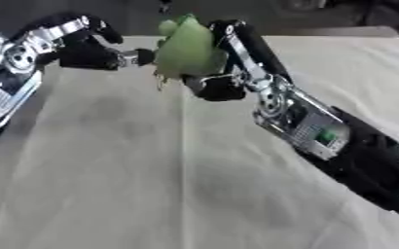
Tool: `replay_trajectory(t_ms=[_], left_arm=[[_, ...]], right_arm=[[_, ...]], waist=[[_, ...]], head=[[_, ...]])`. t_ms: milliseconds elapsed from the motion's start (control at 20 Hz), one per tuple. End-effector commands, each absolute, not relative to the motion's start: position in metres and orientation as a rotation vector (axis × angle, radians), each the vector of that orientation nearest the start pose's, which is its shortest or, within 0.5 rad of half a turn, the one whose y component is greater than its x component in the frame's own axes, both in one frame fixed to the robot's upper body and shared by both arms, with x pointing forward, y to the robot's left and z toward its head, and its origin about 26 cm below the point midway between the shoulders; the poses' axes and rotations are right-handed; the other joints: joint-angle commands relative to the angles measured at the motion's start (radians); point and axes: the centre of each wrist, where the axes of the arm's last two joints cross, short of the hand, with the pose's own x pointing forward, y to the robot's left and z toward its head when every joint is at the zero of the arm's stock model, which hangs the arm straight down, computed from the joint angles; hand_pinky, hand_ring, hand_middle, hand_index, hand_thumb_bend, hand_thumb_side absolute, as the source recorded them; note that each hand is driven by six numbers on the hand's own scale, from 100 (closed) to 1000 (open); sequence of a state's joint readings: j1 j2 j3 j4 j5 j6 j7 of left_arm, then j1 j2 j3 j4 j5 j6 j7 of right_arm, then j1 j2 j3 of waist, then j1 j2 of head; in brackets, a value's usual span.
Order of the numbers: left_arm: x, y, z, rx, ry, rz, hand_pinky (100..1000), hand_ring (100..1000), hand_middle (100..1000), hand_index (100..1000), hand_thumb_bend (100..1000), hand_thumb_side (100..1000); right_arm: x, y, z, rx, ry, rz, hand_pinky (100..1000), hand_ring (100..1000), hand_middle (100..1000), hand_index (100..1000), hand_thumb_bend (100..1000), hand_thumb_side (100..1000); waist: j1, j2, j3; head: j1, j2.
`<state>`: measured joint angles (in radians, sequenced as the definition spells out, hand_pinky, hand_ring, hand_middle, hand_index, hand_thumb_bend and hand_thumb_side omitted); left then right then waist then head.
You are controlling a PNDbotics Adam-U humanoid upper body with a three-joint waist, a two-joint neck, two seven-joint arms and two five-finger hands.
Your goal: Pick up the objects with one hand, pass them to the other hand, and then place them into the box on the other side of the table.
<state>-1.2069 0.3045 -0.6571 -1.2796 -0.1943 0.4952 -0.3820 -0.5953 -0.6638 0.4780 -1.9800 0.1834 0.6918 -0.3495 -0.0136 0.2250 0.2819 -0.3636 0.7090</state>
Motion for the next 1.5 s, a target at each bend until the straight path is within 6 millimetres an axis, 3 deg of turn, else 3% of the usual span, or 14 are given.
replay_trajectory(t_ms=[50,500,1050,1500], left_arm=[[0.402,0.044,0.298,0.315,-1.581,-1.508,909,791,797,800,689,701],[0.402,0.043,0.299,0.254,-1.583,-1.576,915,793,799,794,729,805],[0.403,0.023,0.288,0.258,-1.597,-1.605,913,794,799,804,702,749],[0.406,0.014,0.274,0.197,-1.568,-1.592,909,772,775,768,610,576]], right_arm=[[0.298,-0.184,0.243,-0.826,-1.906,0.672,371,518,437,516,306,100],[0.298,-0.183,0.243,-0.821,-1.924,0.707,372,517,437,516,304,100],[0.297,-0.179,0.244,-0.759,-1.960,0.749,364,513,435,513,303,100],[0.297,-0.176,0.244,-0.720,-1.970,0.752,359,509,435,512,305,100]], waist=[[0.015,-0.011,0.003],[0.017,-0.006,0.000],[0.016,0.002,-0.009],[0.012,0.009,-0.013]], head=[[-0.006,-0.013],[-0.012,-0.011],[-0.013,-0.017],[-0.007,-0.021]])
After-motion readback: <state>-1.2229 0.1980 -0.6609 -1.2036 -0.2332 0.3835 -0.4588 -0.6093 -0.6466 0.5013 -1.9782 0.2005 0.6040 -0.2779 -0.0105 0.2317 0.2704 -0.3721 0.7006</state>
